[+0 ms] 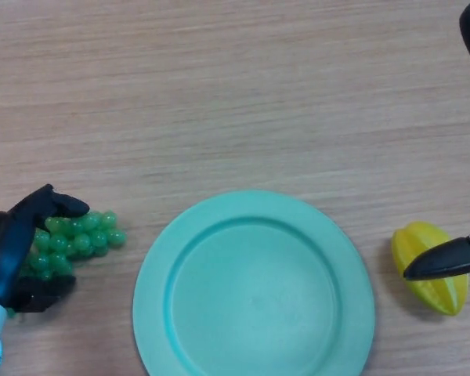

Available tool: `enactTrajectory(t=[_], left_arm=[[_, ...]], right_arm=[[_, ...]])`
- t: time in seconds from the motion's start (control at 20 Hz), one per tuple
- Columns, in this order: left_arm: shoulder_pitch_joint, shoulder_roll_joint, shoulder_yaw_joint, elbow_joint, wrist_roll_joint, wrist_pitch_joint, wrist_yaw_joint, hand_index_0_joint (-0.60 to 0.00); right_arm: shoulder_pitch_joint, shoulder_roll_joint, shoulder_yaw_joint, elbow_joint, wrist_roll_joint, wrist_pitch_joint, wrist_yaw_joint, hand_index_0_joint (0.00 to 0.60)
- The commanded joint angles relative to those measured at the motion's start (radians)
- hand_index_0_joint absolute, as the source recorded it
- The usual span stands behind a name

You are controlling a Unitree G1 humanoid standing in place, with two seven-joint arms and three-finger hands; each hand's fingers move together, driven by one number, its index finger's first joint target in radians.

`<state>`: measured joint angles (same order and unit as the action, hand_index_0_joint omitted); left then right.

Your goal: Pick up the green grapes and place it on the plate

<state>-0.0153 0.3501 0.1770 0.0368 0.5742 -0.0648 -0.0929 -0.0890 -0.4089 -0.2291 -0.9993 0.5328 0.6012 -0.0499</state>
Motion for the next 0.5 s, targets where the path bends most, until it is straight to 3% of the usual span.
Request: enactTrajectory(t=[0.05,0.15,0.3,0.45,0.5], left_arm=[[-0.005,0.060,0.050,-0.005,0.062,-0.088,0.046,-0.600],[0.010,0.046,0.067,-0.048,-0.008,-0.084,-0.009,-0.600],[0.050,-0.011,0.140,-0.316,-0.241,0.102,-0.102,-0.600],[0.072,-0.023,0.159,-0.506,-0.247,0.209,-0.162,-0.600],[0.076,-0.051,0.151,-0.620,-0.273,0.287,-0.201,-0.600]], right_arm=[[-0.027,-0.038,-0.043,-0.048,-0.004,-0.087,-0.029,0.000],[-0.029,-0.041,-0.033,-0.048,-0.002,-0.088,-0.039,0.000],[-0.021,-0.058,-0.023,-0.048,0.006,-0.099,-0.050,0.000],[-0.019,-0.066,-0.017,-0.048,0.008,-0.103,-0.060,0.000],[-0.016,-0.064,-0.012,-0.048,0.006,-0.107,-0.060,0.000]])
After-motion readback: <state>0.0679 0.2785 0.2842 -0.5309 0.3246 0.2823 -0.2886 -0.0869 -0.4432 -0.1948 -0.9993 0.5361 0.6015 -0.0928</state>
